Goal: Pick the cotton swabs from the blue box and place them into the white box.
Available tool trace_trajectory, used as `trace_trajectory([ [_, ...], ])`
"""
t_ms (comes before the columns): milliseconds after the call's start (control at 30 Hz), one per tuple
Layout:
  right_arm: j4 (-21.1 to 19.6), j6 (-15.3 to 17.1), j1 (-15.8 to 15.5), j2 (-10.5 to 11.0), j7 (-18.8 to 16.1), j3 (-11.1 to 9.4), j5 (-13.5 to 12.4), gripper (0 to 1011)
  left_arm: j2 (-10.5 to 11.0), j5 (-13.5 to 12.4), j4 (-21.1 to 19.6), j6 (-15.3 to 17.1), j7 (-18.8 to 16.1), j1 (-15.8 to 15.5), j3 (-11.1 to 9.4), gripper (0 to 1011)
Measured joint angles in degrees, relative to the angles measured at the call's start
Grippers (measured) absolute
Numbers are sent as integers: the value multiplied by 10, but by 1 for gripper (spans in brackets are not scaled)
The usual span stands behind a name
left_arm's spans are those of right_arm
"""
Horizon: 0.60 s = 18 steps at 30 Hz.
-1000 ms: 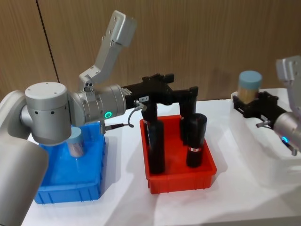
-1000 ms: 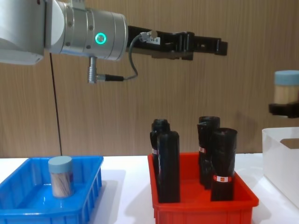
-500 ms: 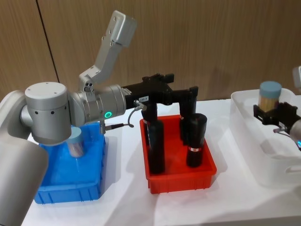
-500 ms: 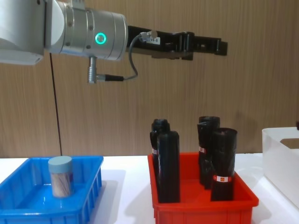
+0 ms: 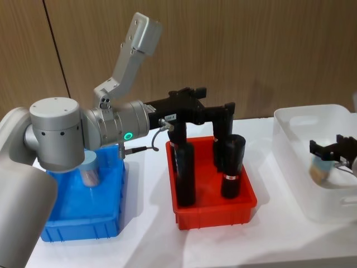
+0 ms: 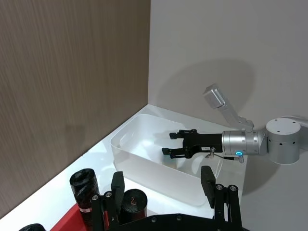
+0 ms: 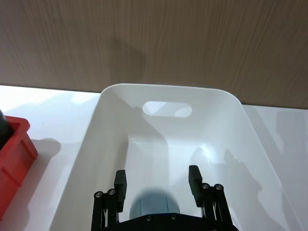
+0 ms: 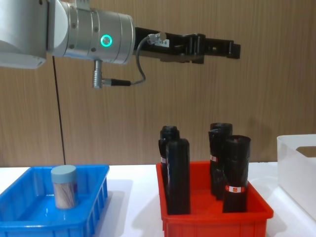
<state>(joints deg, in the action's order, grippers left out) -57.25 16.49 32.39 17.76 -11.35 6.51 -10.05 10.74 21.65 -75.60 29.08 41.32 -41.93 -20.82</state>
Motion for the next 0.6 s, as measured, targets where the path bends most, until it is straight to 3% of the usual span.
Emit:
trace_trajectory([
  [333, 22, -6, 7, 0, -4, -3, 1, 1001, 0, 0, 0, 0, 0, 0, 0, 1003],
  [600, 16, -24, 3, 2, -1, -6, 0, 1001, 0, 0, 0, 0, 0, 0, 0, 1003],
])
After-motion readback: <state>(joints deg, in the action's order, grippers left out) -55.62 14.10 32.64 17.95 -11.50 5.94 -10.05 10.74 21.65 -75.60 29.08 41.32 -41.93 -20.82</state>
